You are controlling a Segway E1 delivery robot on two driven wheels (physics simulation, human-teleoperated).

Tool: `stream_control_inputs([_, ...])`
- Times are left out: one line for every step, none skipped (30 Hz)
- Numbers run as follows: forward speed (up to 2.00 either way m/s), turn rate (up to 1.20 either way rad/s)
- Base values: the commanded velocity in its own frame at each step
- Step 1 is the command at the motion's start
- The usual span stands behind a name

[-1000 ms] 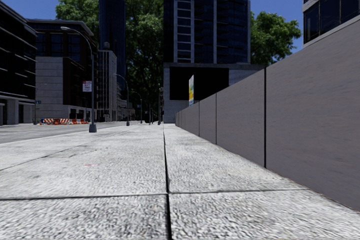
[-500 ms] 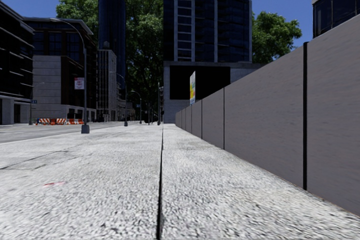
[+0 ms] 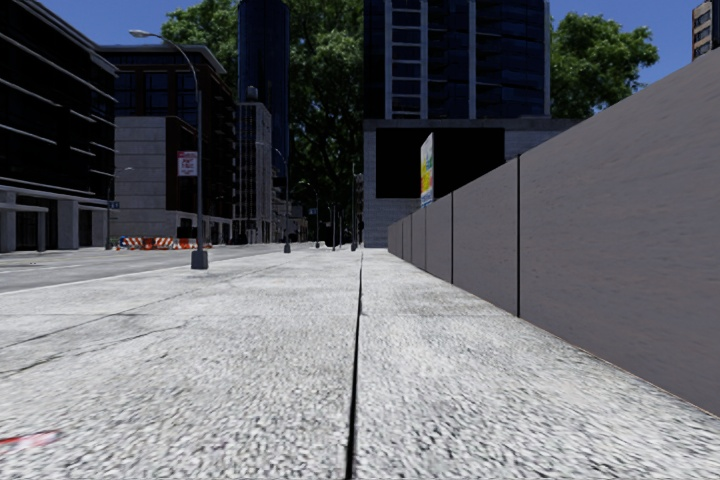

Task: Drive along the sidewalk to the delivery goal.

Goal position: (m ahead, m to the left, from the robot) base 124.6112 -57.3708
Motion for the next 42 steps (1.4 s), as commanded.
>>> stream_control_inputs([2.00, 0.00])
stream_control_inputs([2.00, 0.00])
stream_control_inputs([2.00, 0.00])
stream_control_inputs([2.00, 0.00])
stream_control_inputs([2.00, 0.00])
stream_control_inputs([2.00, 0.00])
stream_control_inputs([2.00, 0.00])
stream_control_inputs([2.00, 0.00])
stream_control_inputs([2.00, 0.00])
stream_control_inputs([2.00, 0.00])
stream_control_inputs([2.00, 0.00])
stream_control_inputs([2.00, 0.00])
stream_control_inputs([2.00, 0.00])
stream_control_inputs([2.00, 0.00])
stream_control_inputs([2.00, 0.00])
stream_control_inputs([2.00, 0.00])
stream_control_inputs([2.00, 0.00])
stream_control_inputs([2.00, 0.00])
stream_control_inputs([2.00, 0.00])
stream_control_inputs([2.00, 0.00])
stream_control_inputs([2.00, 0.00])
stream_control_inputs([2.00, 0.00])
stream_control_inputs([2.00, 0.00])
stream_control_inputs([2.00, 0.00])
stream_control_inputs([2.00, 0.00])
stream_control_inputs([2.00, 0.00])
stream_control_inputs([2.00, 0.00])
stream_control_inputs([2.00, 0.00])
stream_control_inputs([2.00, 0.00])
stream_control_inputs([2.00, 0.00])
stream_control_inputs([2.00, 0.00])
stream_control_inputs([2.00, 0.00])
stream_control_inputs([2.00, 0.00])
stream_control_inputs([2.00, 0.00])
stream_control_inputs([2.00, 0.00])
stream_control_inputs([2.00, 0.00])
stream_control_inputs([2.00, 0.00])
stream_control_inputs([2.00, 0.00])
stream_control_inputs([2.00, 0.00])
stream_control_inputs([2.00, 0.00])
stream_control_inputs([2.00, 0.00])
stream_control_inputs([2.00, 0.00])
